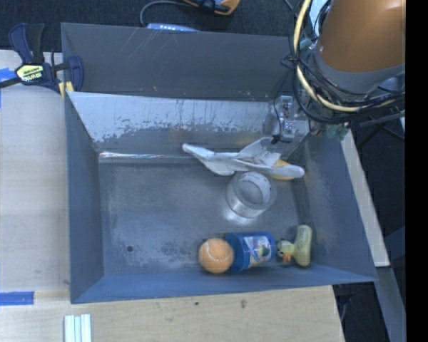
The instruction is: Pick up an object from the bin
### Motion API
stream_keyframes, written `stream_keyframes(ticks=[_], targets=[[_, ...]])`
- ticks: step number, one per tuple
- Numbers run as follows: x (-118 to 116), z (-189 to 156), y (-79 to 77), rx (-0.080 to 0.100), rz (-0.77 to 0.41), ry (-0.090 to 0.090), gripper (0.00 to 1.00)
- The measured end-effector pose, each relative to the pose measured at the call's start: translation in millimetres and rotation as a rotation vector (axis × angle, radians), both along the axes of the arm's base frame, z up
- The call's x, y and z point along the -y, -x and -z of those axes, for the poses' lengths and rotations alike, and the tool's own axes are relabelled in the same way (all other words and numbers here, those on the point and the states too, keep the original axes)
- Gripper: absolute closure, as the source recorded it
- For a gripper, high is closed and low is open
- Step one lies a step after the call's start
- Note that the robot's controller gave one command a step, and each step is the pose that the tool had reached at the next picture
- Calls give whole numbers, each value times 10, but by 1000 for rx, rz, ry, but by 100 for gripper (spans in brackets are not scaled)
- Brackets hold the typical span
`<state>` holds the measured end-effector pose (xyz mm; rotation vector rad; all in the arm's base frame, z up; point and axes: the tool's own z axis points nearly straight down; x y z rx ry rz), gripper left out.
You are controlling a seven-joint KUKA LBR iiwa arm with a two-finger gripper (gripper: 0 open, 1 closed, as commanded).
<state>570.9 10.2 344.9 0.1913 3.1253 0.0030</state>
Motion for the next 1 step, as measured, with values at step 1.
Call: stream_keyframes(ticks=[1], targets=[[-80, 75, -1, 3, -44, 2, 100]])
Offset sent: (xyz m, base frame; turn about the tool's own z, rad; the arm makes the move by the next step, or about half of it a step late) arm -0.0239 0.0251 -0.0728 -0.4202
